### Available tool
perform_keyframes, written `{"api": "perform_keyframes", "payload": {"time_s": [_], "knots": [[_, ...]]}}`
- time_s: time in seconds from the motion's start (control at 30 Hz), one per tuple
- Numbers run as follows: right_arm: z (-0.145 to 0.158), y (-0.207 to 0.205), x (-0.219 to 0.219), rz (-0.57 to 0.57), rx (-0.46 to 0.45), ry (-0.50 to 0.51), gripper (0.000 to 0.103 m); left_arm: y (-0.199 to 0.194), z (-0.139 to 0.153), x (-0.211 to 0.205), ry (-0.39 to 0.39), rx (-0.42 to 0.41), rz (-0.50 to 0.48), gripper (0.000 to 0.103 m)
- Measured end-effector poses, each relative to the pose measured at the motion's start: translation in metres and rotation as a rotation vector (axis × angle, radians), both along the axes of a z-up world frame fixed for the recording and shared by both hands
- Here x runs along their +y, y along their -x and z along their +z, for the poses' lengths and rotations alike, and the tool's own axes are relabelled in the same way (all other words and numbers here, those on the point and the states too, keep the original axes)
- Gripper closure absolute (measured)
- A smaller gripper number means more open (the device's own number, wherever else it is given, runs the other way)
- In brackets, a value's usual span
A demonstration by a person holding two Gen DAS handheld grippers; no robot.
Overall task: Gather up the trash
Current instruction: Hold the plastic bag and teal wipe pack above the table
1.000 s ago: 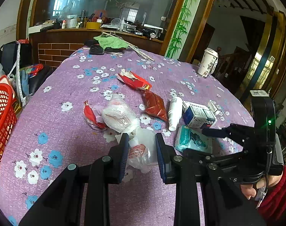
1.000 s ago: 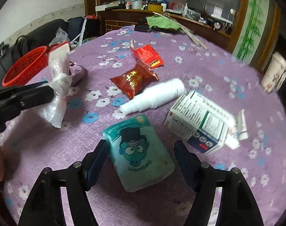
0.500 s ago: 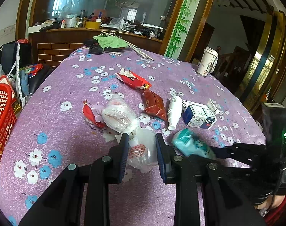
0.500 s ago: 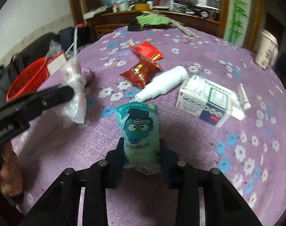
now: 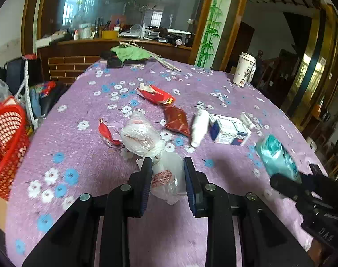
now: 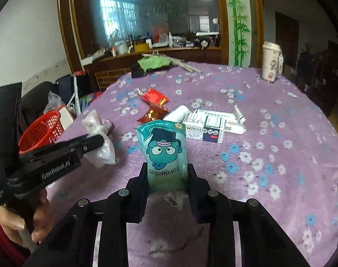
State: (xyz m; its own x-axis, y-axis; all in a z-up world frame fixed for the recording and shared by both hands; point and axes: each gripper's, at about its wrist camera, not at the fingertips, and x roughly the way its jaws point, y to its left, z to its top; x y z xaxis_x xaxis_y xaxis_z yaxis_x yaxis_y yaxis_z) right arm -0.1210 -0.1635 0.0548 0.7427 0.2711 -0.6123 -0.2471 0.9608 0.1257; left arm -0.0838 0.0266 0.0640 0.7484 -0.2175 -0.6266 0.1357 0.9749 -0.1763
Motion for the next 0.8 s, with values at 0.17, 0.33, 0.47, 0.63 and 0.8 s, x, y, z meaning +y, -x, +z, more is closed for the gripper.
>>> {"api": "perform_keyframes", "payload": {"time_s": [0.17,0.33,0.47,0.63,0.8], "knots": [[0.013,0.032,-0.001,-0.036,-0.058,-0.018,0.069,0.035,0.013,-0.008,-0.049,-0.055,-0.005,0.076],[0.006,0.049,0.003,-0.069,-0.062,0.003,0.069,0.060,0.009,-0.010,-0.115,-0.080,0.014,0.076],[0.001,0.051,0.001,-0.067,-0.045,-0.011,0.069,0.069,0.006,-0.007,-0.152,-0.096,0.044,0.076],[-0.003,0.049,0.005,-0.051,-0.037,-0.016,0.069,0.073,0.005,-0.007,-0.176,-0.113,0.059,0.076],[-0.004,0.047,0.009,-0.039,-0.038,-0.011,0.069,0.073,0.005,-0.005,-0.188,-0.122,0.070,0.076]]}}
